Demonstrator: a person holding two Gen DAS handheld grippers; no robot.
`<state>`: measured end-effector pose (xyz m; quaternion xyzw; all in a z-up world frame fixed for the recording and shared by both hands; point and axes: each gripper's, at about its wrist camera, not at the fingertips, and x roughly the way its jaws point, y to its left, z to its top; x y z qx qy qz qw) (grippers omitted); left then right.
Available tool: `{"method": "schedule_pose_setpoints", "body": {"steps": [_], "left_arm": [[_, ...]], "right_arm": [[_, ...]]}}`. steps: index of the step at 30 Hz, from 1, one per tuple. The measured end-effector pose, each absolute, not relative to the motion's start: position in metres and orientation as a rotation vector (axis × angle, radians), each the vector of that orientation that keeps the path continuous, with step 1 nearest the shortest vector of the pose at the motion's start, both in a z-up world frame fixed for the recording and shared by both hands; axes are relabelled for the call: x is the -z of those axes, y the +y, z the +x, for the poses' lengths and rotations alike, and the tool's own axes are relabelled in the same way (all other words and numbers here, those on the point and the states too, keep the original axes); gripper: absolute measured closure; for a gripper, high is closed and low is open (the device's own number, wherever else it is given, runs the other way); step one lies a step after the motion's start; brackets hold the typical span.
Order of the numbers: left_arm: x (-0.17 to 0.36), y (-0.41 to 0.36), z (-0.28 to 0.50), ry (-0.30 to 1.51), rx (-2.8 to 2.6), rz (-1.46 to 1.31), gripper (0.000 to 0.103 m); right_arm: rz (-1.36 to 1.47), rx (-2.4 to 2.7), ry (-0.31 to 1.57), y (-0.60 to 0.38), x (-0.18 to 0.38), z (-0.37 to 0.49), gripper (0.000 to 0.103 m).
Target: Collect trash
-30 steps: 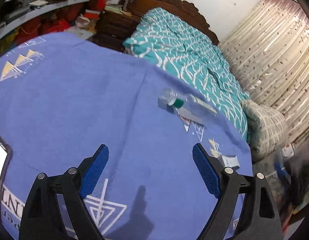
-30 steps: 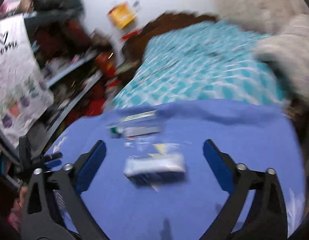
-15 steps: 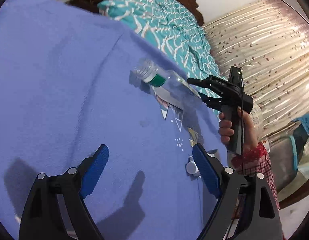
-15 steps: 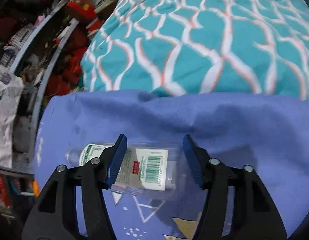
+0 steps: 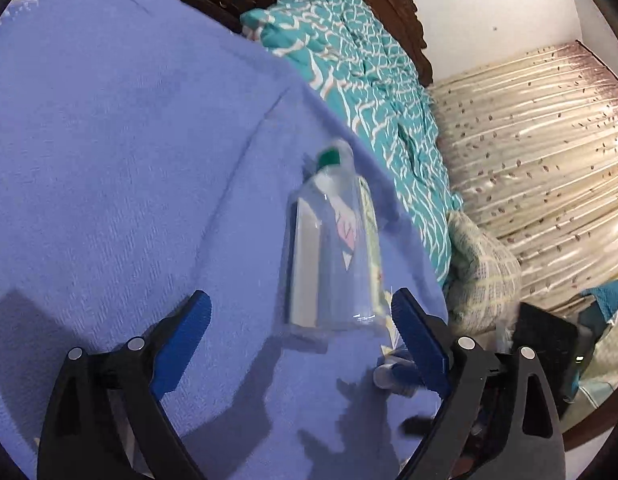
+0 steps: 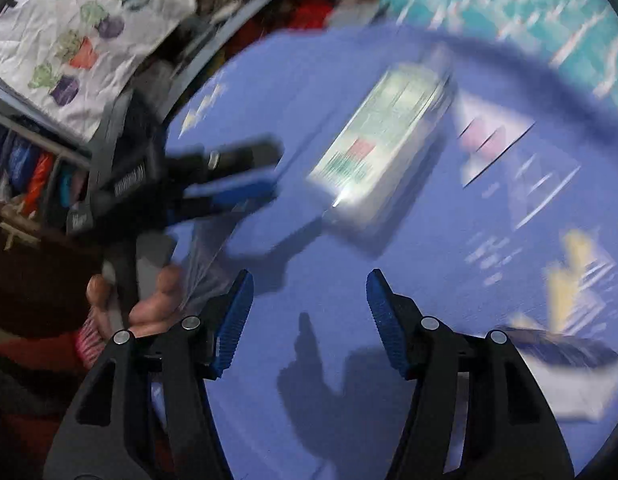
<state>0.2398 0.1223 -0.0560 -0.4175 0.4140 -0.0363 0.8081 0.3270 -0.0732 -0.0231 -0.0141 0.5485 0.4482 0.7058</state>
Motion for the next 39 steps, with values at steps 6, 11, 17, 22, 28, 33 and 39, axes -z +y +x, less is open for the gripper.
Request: {"method": "schedule_pose_setpoints", "body": {"steps": [6, 11, 17, 22, 28, 33, 39], "left_arm": [[0.035, 0.115, 0.260, 0.830, 0.013, -0.827, 0.015], [0.017, 0.064, 0.302, 0.899, -0.035, -0.589, 0.009], [0.048, 0.032, 0.335, 1.045, -0.126, -0.351, 0.010], [0.063, 0.042, 0.318, 1.050, -0.060, -0.372, 0.041], [0.060, 0.026, 0.253, 1.056, 0.094, -0.341, 0.041], [0.058, 0.016, 0.179, 1.062, 0.213, -0.325, 0.041], [0.055, 0.038, 0.126, 1.056, 0.211, -0.369, 0.041]], "right_arm": [[0.024, -0.581, 1.032, -0.105, 0.016, 0.396, 0.041], [0.024, -0.423, 0.921, -0.110, 0.012, 0.406, 0.028], [0.136, -0.275, 0.852, -0.204, -0.018, 0.364, 0.014], [0.432, -0.232, 1.021, -0.285, 0.044, 0.367, 0.020], [0.620, -0.441, 1.134, -0.269, 0.092, 0.345, 0.044], [0.572, -0.549, 1.092, -0.235, 0.076, 0.273, 0.042], [0.484, -0.731, 1.071, -0.185, 0.055, 0.133, 0.038]]}}
